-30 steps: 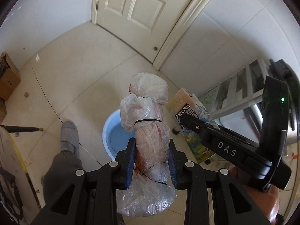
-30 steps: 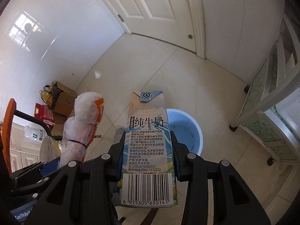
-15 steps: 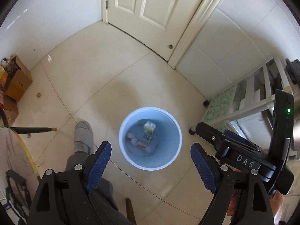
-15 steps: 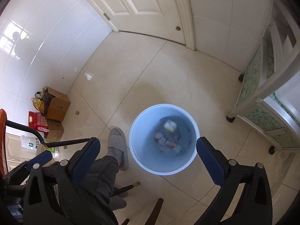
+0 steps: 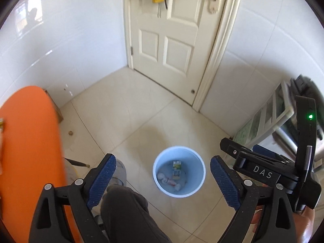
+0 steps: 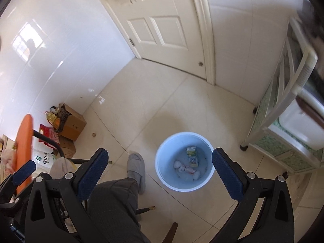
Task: Collect trash
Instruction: 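Return both tools to the orange table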
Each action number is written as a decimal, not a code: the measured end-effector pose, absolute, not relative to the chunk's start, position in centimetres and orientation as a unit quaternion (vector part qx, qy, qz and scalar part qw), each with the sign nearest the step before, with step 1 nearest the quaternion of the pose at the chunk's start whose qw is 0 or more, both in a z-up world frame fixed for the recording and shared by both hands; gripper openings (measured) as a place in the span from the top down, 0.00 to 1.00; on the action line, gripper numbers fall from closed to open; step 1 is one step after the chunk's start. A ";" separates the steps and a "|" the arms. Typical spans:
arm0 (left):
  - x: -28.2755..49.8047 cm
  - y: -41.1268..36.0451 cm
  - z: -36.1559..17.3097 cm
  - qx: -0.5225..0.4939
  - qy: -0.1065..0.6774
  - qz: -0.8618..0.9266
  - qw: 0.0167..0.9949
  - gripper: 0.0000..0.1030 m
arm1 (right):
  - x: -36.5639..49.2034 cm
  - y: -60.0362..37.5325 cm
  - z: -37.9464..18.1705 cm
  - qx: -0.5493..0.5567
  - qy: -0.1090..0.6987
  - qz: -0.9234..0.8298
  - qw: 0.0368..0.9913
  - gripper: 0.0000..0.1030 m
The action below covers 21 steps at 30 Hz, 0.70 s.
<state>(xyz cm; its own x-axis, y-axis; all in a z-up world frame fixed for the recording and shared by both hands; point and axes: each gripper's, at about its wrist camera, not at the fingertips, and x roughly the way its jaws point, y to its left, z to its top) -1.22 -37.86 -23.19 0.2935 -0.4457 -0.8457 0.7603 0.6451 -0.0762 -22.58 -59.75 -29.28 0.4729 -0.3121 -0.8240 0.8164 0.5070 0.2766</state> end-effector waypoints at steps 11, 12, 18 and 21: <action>-2.6 -22.3 -13.0 0.101 0.344 -0.328 0.874 0.01 | -17.4 -49.1 -17.0 0.249 0.304 -0.301 0.869 0.00; -2.6 -20.8 -12.3 0.095 0.337 -0.318 0.881 0.01 | -16.6 -47.9 -16.0 0.237 0.299 -0.293 0.877 0.00; -4.3 -11.9 -9.7 0.058 0.308 -0.266 0.912 0.01 | -12.3 -40.9 -11.3 0.181 0.274 -0.232 0.916 0.00; -5.7 -7.8 -8.3 0.043 0.297 -0.238 0.924 0.01 | -10.3 -37.5 -9.7 0.159 0.267 -0.199 0.930 0.00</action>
